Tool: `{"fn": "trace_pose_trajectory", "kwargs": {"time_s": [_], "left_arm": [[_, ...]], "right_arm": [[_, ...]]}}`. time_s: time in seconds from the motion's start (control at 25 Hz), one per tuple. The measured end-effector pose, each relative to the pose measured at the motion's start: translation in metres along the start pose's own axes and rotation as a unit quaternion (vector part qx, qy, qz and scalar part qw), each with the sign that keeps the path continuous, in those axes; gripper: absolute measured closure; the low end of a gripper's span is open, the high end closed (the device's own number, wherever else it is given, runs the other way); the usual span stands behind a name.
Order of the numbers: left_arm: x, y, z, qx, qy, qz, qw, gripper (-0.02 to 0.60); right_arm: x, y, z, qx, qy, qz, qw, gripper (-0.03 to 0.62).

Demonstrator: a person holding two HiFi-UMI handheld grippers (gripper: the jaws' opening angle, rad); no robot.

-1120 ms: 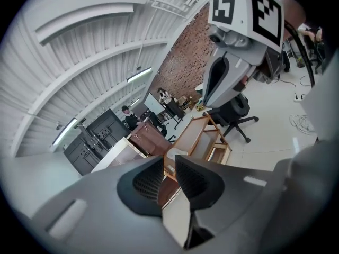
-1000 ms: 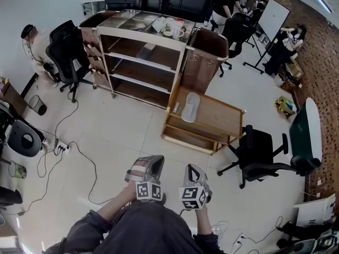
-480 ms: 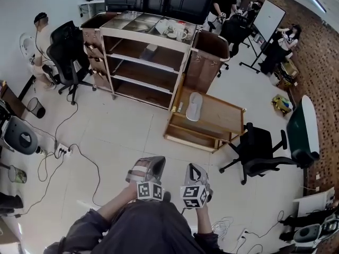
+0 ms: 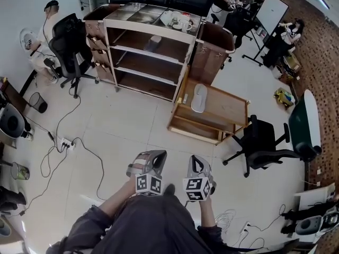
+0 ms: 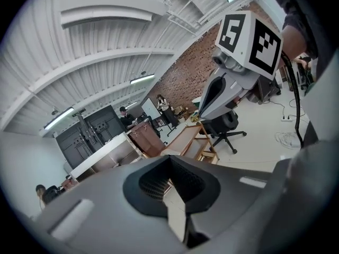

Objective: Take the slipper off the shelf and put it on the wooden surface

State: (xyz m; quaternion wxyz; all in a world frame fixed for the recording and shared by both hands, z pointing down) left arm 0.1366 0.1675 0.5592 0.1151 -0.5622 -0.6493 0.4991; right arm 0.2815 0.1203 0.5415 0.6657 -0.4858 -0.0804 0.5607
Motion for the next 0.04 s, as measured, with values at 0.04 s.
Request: {"fn": "trace_pose_trajectory", "kwargs": {"time_s": [0.04], "left_arm": [[0.0017, -0.0017, 0.0002, 0.004, -0.005, -0.002, 1.0000, 0.566]], "right_arm": [[-0.0003, 0.0015, 0.0017, 0.001, 0.001, -0.001, 1.000, 0.592]]}}
Point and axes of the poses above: the fingertips, and each gripper's own axes: x backward along the fingers, z to its left, y out of its top, the point moved 7 cm from there along x, backward along the fingers, and after that the axes turned 10 degrees about -y, right-handed, at the moved point
